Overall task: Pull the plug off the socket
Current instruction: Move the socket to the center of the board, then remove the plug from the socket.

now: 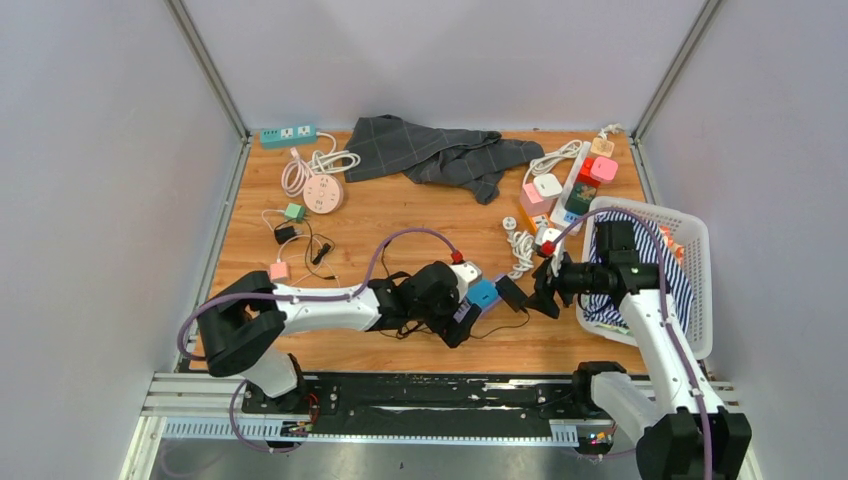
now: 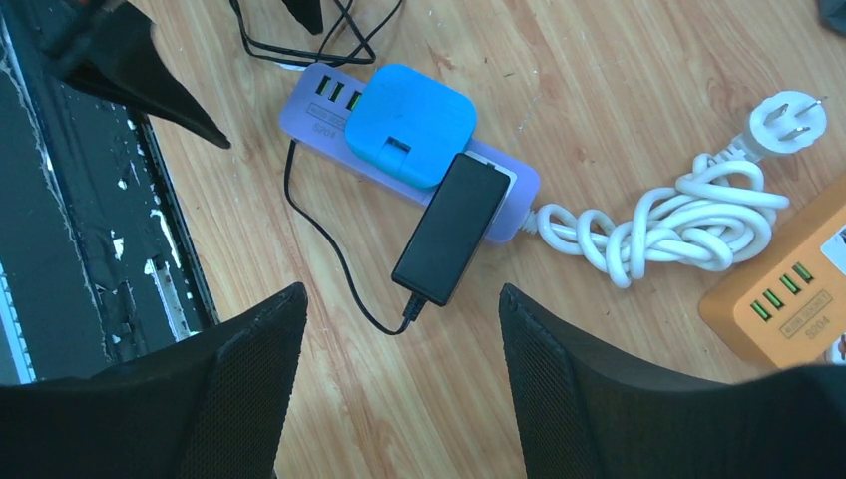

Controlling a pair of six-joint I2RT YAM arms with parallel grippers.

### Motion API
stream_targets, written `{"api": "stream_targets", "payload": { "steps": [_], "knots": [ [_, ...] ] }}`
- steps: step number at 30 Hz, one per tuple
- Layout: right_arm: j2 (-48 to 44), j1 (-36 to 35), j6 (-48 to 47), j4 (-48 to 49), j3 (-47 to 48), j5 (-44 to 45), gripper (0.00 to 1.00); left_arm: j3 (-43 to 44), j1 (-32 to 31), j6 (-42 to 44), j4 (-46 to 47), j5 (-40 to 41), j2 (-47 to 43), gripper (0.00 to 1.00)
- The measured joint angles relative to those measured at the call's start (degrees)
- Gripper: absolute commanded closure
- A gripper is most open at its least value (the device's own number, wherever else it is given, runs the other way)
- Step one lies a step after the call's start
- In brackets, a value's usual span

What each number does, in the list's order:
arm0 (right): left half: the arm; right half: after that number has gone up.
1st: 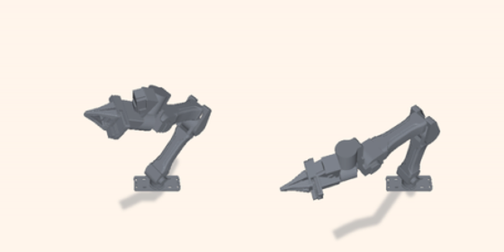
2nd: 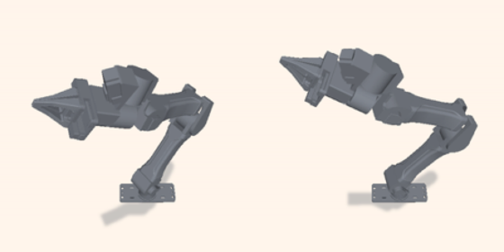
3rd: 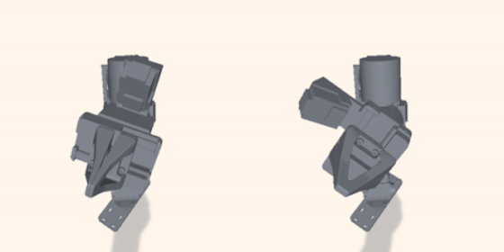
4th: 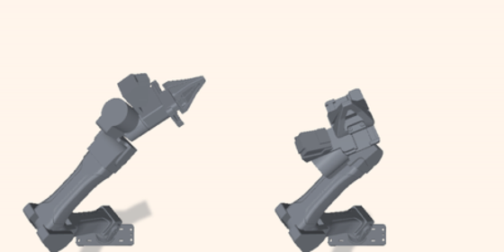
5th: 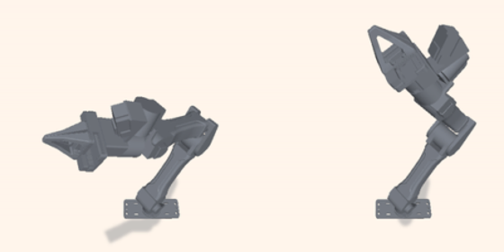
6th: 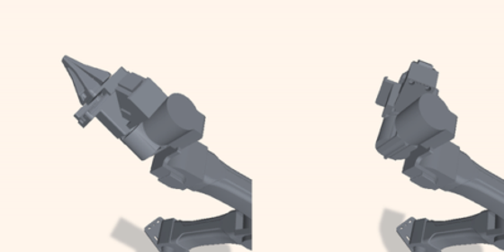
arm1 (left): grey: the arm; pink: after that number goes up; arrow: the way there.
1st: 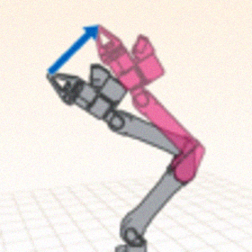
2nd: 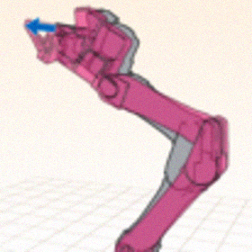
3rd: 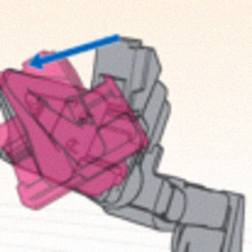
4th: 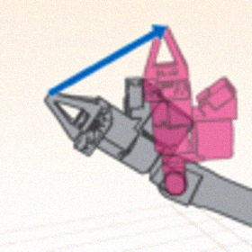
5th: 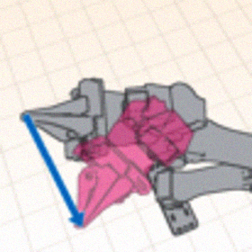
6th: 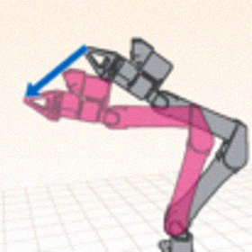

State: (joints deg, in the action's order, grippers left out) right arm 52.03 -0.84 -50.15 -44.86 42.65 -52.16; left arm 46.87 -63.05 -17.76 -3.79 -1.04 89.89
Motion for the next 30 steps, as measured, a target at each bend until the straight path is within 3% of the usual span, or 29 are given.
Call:
{"api": "stream_targets", "payload": {
  "steps": [7,15,20,30],
  "knots": [
    [1.9,-5.5,1.7,2.1,0.3,5.6,0.28,-5.5,0.0,1.4,5.2,-0.2,-9.3,0.0],
    [13.4,-12.8,2.8,2.6,9.1,11.8,0.28,-5.5,1.4,5.0,8.6,2.3,-18.8,0.0],
    [15.1,-13.1,3.8,3.7,9.6,11.9,0.27,-5.9,4.6,4.2,13.6,1.7,-16.0,0.03],
    [16.2,-13.1,3.8,4.5,5.0,13.0,0.32,-5.5,8.3,-1.7,22.2,-7.6,-0.9,0.11]
  ]
}}
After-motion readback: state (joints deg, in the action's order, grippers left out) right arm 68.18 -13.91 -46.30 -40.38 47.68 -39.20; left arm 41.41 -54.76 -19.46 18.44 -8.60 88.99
